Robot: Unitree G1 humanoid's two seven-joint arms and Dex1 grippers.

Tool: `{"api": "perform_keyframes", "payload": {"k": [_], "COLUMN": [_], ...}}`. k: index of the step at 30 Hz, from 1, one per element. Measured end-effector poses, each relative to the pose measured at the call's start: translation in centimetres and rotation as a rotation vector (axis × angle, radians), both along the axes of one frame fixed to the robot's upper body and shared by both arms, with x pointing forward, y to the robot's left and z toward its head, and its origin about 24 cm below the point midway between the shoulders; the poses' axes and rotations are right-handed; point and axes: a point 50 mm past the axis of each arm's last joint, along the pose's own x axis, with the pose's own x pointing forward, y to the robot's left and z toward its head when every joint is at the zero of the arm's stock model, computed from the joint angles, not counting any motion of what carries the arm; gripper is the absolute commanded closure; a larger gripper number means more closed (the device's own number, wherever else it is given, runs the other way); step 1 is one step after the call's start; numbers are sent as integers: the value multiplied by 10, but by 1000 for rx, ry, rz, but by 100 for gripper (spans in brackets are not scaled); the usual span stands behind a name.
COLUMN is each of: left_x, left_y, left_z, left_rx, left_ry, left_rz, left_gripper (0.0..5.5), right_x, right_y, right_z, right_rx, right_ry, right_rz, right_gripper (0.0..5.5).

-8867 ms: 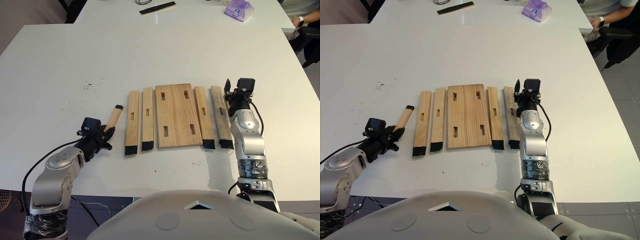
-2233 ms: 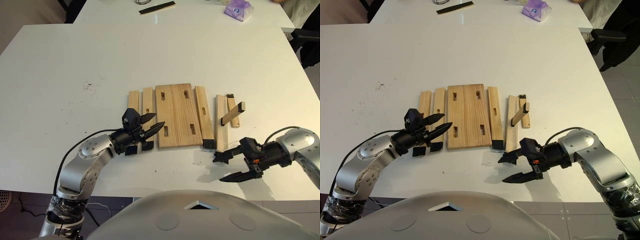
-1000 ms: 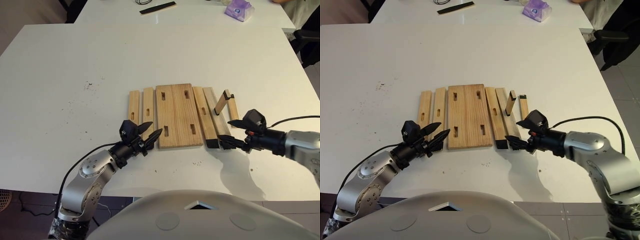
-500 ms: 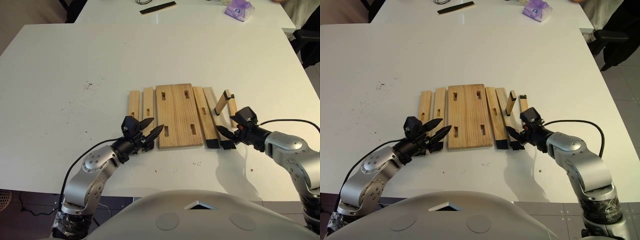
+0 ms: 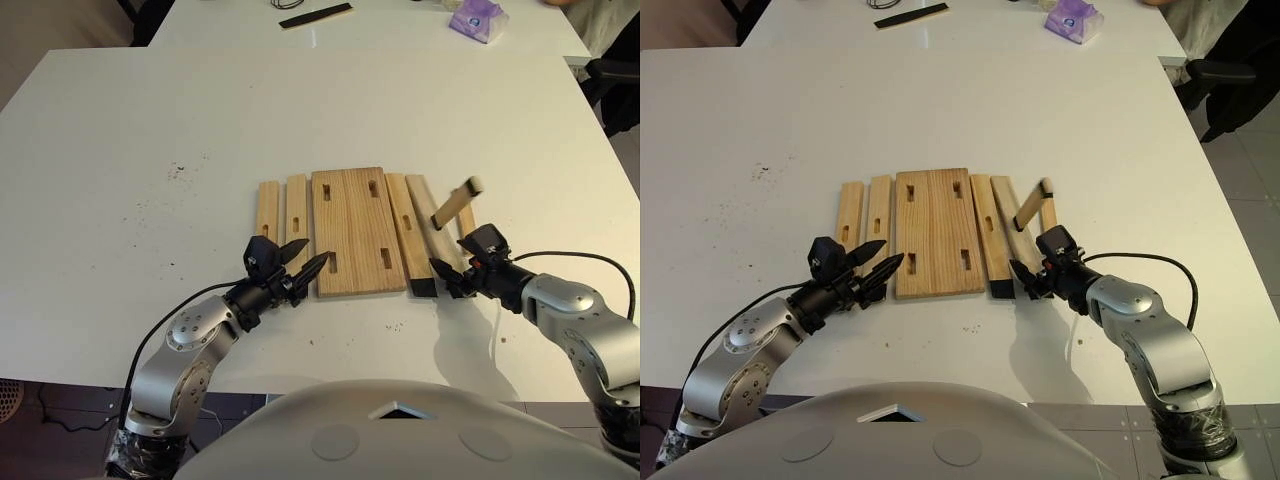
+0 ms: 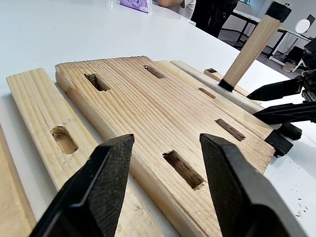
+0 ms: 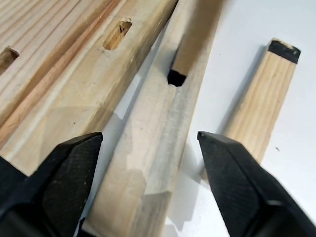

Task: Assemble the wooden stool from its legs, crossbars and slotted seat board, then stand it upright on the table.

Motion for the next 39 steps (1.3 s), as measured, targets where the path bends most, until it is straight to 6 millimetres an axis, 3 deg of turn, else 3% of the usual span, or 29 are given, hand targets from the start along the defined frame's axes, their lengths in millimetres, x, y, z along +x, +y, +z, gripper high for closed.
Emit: {"api": "perform_keyframes", "payload": {"k": [8, 19, 24, 30, 33, 36, 39], "left_x": [-1, -2, 0, 2, 10, 33, 49], "left_y": [0, 1, 0, 3, 9, 12, 8], "left_z": [1, 0, 2, 2, 7, 32, 60], "left_rx": [8, 21, 20, 21, 15, -67, -230], "left_ry": [-8, -6, -14, -17, -36, -129, -200], "left_rz": [1, 4, 1, 17, 60, 85, 47], "left_gripper": [302, 302, 302, 302, 302, 278, 241], "right_x": [-5, -2, 2, 40, 53, 56, 55], "right_y": [1, 4, 5, 5, 12, 27, 30], "right_z": [-6, -11, -9, 35, 56, 84, 105], "right_rx": [7, -4, -20, 39, 209, 505, 703], "right_ry": [28, 3, -39, -292, -366, -377, -345], "right_rz": [-19, -28, -45, -103, -42, 164, 333], "right_gripper": [195, 345, 346, 346, 346, 346, 346]}}
